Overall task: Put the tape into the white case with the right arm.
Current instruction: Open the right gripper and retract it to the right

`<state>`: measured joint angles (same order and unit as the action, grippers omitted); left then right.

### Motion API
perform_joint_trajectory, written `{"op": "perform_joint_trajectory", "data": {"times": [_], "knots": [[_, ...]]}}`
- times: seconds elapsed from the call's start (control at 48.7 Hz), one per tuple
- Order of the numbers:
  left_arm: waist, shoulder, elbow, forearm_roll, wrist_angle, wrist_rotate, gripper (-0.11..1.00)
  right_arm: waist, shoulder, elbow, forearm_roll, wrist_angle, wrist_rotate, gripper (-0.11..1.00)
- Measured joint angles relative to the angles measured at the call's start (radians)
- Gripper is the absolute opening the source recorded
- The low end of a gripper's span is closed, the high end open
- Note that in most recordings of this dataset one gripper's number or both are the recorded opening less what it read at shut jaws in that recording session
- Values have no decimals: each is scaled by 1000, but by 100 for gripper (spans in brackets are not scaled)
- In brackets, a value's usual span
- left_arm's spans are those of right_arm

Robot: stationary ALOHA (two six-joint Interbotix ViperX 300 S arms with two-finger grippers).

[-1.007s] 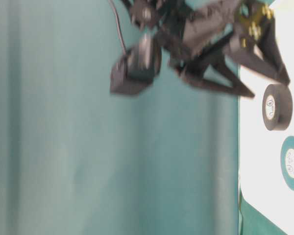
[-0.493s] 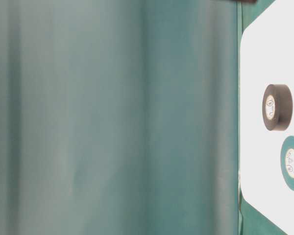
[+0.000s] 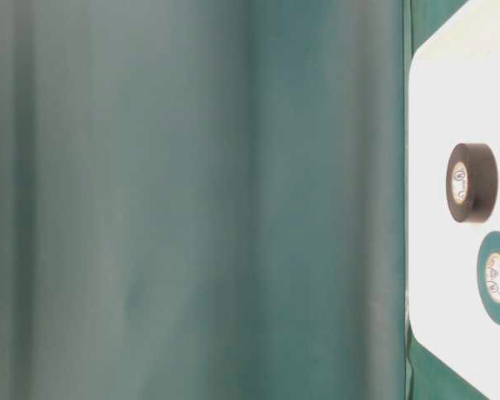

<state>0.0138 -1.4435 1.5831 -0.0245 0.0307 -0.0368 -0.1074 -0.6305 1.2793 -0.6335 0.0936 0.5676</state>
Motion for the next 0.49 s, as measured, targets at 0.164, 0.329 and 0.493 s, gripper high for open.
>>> {"op": "perform_joint_trajectory", "data": {"times": [0.164,0.329,0.493], "knots": [[0,0,-2,2,0,0,0,48,5,0,0,-6,2,63],[0,0,0,2,0,0,0,146,2,6,0,-11,8,63],[0,0,0,0,0,0,0,227,-2,8,2,-11,26,62]]}}
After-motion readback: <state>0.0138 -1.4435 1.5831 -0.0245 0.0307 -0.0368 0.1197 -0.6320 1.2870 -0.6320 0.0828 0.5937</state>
